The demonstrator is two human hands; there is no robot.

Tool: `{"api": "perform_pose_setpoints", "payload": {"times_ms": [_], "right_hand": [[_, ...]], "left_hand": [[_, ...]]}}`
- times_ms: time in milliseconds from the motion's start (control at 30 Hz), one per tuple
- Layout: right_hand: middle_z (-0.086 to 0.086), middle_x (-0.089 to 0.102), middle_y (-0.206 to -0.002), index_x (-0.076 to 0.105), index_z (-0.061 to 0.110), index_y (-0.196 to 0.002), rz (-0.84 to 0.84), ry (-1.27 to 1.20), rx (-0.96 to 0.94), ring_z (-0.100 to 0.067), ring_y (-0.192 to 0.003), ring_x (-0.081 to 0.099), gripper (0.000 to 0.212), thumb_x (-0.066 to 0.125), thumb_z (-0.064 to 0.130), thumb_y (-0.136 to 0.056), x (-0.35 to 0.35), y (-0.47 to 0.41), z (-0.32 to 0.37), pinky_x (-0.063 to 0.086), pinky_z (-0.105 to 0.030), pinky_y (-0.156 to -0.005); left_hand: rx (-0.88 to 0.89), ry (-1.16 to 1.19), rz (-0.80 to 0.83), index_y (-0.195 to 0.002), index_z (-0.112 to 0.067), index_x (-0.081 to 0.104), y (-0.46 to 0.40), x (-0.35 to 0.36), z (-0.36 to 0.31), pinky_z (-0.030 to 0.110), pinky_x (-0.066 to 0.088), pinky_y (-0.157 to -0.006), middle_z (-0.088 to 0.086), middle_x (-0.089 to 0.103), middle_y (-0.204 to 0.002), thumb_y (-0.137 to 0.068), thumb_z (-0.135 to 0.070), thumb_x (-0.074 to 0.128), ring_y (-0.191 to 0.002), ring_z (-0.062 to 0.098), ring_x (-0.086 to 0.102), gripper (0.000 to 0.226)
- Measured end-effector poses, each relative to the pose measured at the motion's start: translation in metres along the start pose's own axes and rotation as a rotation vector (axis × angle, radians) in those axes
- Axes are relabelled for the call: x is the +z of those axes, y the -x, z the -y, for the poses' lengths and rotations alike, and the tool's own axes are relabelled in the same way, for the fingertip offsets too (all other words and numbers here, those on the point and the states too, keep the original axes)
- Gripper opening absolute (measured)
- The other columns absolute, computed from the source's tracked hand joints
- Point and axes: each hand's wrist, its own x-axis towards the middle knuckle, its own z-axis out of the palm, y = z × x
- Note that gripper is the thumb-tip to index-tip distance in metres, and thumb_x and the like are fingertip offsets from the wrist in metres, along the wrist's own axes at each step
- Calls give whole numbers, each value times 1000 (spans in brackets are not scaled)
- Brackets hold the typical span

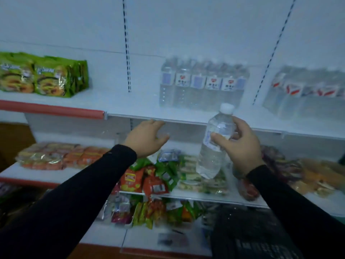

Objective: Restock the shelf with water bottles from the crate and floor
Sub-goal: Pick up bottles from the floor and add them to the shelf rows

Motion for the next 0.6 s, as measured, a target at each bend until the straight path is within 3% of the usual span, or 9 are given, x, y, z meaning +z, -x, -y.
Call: {"api": "perform_pose_setpoints", "payload": {"times_ms": [167, 300, 467, 600], "right_hand": [[9, 64, -120, 53, 31, -136, -189, 72, -46, -12, -96, 65, 66, 80, 45, -77, -62, -72, 10, 54, -38, -89], [8, 63, -125, 52, 27, -138, -273, 108, -58, -8, -91, 62, 69, 80, 45, -78, -90, -132, -3, 49, -26, -85], [4, 59, -132, 48, 24, -142, -312, 119, -48, -14, -106, 60, 74, 79, 45, -79, -95, -194, -32, 48, -31, -98], [6, 62, -125, 50, 26, -138, -324, 115, -16, -19, -108, 63, 72, 79, 48, -77, -88, -229, -62, 52, -41, -97]], "left_hand": [[-55, -5, 47, -146, -15, 39, -75, 2, -36, 37, 34, -107, 9, 45, -146, -96, -53, 44, -132, 27, 41, 62], [-153, 18, 124, -148, -15, 35, -124, 33, -51, 38, 35, -106, 11, 41, -148, -97, -52, 43, -133, 29, 39, 63], [-204, -58, 212, -145, -14, 38, -167, 67, -47, 39, 35, -105, 15, 44, -143, -94, -60, 35, -130, 31, 40, 68], [-168, -136, 154, -123, -21, 55, -178, 88, -34, 35, 38, -93, 7, 54, -120, -72, -74, 9, -113, 26, 48, 87]]}}
